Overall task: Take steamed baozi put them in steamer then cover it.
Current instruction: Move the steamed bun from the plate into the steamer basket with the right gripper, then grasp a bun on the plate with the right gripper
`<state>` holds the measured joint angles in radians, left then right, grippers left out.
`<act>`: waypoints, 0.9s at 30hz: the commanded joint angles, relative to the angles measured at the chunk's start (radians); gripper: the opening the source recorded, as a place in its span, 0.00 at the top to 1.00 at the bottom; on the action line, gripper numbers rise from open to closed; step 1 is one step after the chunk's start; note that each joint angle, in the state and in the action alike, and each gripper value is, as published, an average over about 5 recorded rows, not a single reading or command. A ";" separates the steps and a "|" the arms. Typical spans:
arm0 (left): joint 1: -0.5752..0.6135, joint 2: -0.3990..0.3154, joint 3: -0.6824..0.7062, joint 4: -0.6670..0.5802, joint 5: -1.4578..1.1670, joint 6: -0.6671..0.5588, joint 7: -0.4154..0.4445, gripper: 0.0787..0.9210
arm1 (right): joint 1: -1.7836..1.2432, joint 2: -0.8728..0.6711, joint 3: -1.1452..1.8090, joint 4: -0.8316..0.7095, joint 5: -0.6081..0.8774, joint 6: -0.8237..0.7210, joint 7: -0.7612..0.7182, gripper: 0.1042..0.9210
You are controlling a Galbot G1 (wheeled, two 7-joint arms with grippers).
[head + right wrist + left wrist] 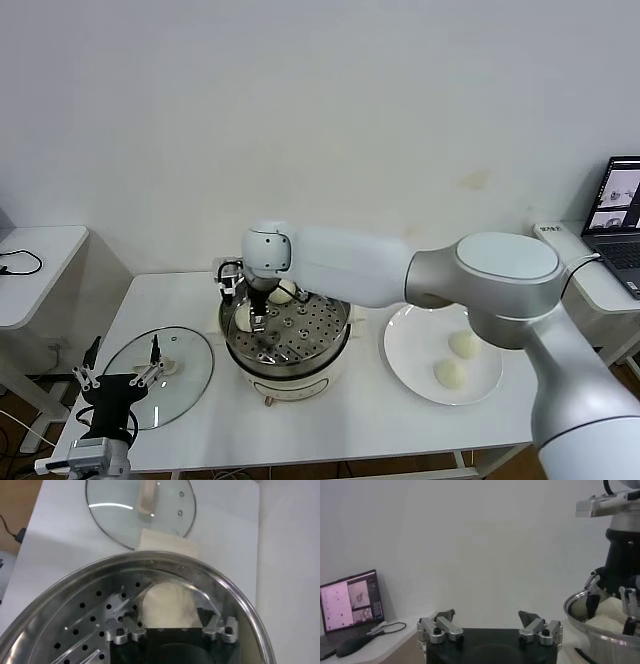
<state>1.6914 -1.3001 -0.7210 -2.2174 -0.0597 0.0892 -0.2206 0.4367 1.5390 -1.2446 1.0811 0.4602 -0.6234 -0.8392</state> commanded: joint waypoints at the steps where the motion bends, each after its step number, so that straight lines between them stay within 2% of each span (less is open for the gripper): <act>1: 0.000 0.001 -0.001 -0.002 0.000 0.001 0.000 0.12 | 0.057 -0.057 0.000 0.045 -0.051 0.044 -0.085 0.12; 10: -0.005 0.005 0.008 0.003 0.001 0.001 0.002 0.12 | 0.243 -0.360 -0.054 0.294 -0.100 0.155 -0.219 0.12; 19: -0.004 0.000 0.039 0.012 0.021 0.001 0.001 0.12 | 0.296 -0.733 -0.090 0.536 -0.146 0.230 -0.264 0.12; 27: 0.003 -0.009 0.059 0.016 0.039 0.001 0.001 0.12 | 0.198 -1.000 -0.119 0.618 -0.302 0.322 -0.296 0.12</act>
<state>1.6941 -1.3092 -0.6699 -2.2017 -0.0253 0.0901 -0.2199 0.6456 0.8049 -1.3422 1.5703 0.2519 -0.3712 -1.0943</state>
